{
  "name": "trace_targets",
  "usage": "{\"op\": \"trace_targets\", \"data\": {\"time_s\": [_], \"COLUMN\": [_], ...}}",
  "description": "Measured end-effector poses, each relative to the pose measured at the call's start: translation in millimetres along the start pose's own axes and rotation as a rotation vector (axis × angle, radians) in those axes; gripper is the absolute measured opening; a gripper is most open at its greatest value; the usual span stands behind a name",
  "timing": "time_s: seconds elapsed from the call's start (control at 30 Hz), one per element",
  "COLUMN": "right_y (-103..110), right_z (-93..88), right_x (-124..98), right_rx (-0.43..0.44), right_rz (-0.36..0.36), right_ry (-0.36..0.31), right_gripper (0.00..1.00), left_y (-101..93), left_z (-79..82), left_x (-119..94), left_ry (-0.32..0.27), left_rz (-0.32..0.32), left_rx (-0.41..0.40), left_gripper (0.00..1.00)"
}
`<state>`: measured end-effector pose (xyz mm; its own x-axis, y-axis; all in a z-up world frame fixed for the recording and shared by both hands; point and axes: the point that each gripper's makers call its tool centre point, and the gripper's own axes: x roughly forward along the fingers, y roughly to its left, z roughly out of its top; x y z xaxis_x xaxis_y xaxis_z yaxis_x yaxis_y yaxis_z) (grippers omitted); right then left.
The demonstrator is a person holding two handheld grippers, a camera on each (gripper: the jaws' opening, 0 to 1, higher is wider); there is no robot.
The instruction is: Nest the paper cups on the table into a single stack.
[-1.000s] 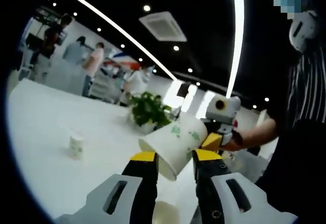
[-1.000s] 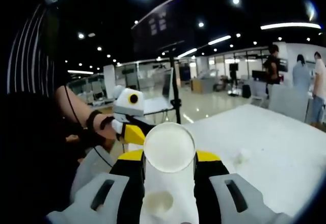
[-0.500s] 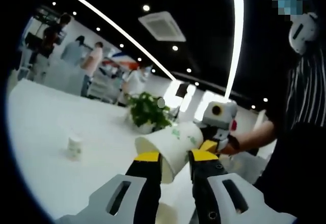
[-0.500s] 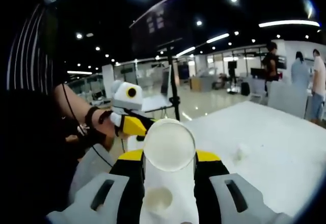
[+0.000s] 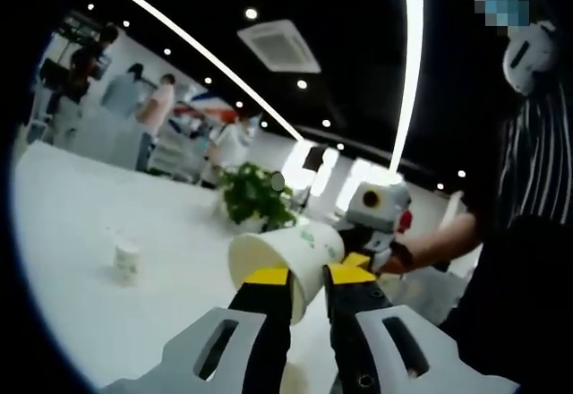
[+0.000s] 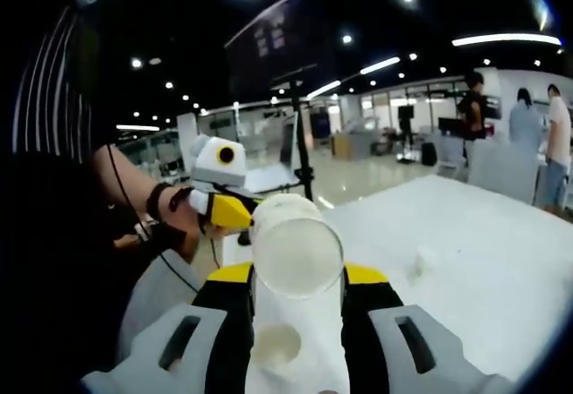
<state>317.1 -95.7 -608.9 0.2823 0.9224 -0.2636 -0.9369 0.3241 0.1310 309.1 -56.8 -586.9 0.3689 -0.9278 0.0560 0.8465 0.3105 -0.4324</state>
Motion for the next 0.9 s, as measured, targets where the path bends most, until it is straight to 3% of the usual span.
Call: {"op": "trace_targets", "data": {"time_s": [0.47, 0.9], "right_y": [-5.6, -5.1], "right_z": [-10.0, -10.5], "right_x": [1.3, 1.1], "right_rx": [-0.013, -0.004], "right_rz": [0.014, 0.013], "right_ry": [0.022, 0.013], "right_gripper": [0.35, 0.34], "left_y": [-12.5, -9.7], "left_z": [-5.3, -4.3], "left_x": [3.1, 3.5], "left_ry": [0.04, 0.038], "left_rz": [-0.054, -0.041], "left_rx": [0.003, 0.016], "left_gripper": [0.0, 0.0]}}
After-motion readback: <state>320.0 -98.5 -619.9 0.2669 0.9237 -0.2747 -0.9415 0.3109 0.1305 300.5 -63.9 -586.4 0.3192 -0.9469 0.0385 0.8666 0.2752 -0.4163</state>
